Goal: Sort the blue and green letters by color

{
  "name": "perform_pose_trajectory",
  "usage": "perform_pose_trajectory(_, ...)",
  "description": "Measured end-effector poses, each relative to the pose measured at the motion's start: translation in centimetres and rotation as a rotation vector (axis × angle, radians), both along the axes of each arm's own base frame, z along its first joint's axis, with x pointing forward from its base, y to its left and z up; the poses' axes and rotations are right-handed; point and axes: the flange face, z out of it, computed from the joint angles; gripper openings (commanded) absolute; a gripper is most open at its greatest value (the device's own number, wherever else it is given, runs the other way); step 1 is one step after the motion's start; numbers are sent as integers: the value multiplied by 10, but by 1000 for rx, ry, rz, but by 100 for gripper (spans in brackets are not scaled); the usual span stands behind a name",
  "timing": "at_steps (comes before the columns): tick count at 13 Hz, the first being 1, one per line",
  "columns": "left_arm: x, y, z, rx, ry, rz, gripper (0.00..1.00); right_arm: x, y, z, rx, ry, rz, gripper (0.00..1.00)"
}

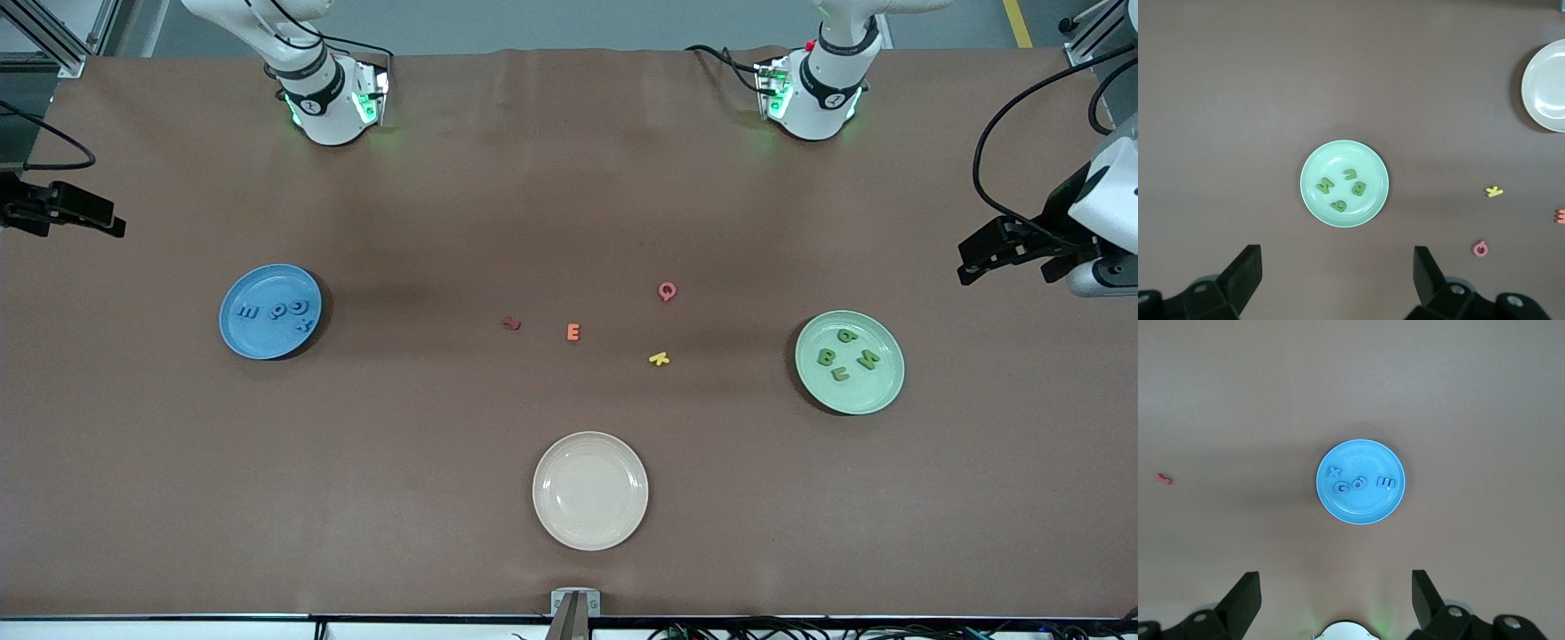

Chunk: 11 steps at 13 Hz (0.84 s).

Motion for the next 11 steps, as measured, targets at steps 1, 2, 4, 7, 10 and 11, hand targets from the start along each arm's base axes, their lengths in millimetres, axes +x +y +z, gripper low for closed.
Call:
perform_pose_trajectory(1, 0, 0, 1, 0, -1, 0, 100, -4, 1, 0, 1, -5, 2, 100)
perform_pose_trajectory(2, 0, 0, 1, 0, -2, 0, 100, -7, 2, 1, 1, -8, -2, 100)
perform_pose_trajectory(4, 0, 0, 1, 0, -2, 0, 100, -13, 6, 6, -3, -14, -28, 100)
perform_pose_trajectory(7, 0, 0, 1, 0, -2, 0, 100, -21, 10, 17, -5, -32, -41, 100)
perform_pose_trajectory(10, 0, 0, 1, 0, -2, 0, 100, -27, 11, 24, -4, -43, -40, 100)
perform_pose_trajectory(11, 0, 0, 1, 0, -2, 0, 100, -27, 12, 24, -4, -41, -38, 100)
